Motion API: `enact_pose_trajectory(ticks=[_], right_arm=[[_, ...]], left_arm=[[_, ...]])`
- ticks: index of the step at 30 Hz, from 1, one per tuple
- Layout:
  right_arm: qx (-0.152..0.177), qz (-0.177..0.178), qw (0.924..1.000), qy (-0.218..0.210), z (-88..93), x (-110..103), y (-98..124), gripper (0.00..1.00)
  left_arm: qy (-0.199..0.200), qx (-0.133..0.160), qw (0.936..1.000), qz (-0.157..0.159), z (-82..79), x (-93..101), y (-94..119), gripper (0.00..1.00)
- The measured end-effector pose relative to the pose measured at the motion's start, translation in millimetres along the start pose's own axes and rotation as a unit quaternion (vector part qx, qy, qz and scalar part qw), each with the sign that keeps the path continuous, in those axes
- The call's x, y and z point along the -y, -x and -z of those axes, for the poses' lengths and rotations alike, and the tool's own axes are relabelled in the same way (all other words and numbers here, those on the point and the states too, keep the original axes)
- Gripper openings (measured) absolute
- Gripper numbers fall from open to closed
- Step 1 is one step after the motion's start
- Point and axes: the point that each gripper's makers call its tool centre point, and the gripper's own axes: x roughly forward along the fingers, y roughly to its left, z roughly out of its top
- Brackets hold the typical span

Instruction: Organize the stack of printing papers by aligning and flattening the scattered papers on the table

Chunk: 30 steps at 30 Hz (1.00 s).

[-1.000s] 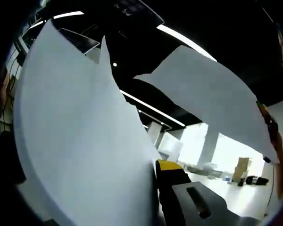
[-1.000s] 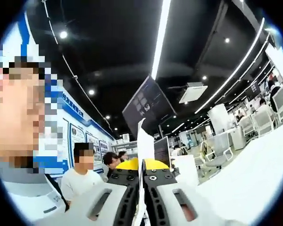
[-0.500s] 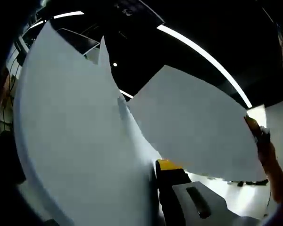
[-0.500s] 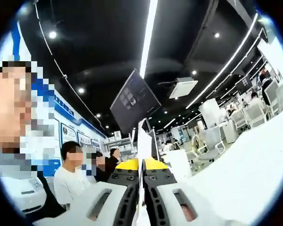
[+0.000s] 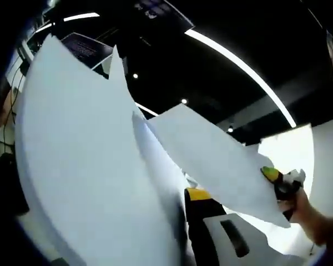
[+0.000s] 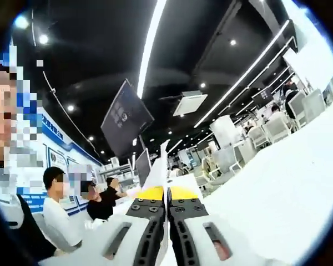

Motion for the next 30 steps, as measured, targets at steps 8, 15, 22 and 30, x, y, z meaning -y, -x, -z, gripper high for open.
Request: enact_pose_trajectory(ticks=[8, 15, 22, 30], right_arm=[[0.020, 0.027, 0.9963, -0.079, 19.9, 48.9, 8.3, 0.00], [0.054, 0.041, 0.9924, -0.103, 25.8, 65.6, 1.0, 0.00], [0.045, 0.050, 0.9925, -0.102, 35.6, 72.4, -1.9, 0.00], [0.045, 0.068, 0.9906, -0.110, 38.8, 83.2, 0.7, 0.00]], left_arm=[[0.001, -0.002, 1.0000, 0.000, 0.0, -0.3, 0.1, 0.12], [0.005, -0.008, 1.0000, 0.001, 1.6, -1.1, -0.6, 0.15], [0.010, -0.009, 0.9999, 0.005, 1.6, -0.8, -0.3, 0.16], [0.015, -0.009, 0.9998, 0.010, 1.8, 2.5, -0.2, 0.18]])
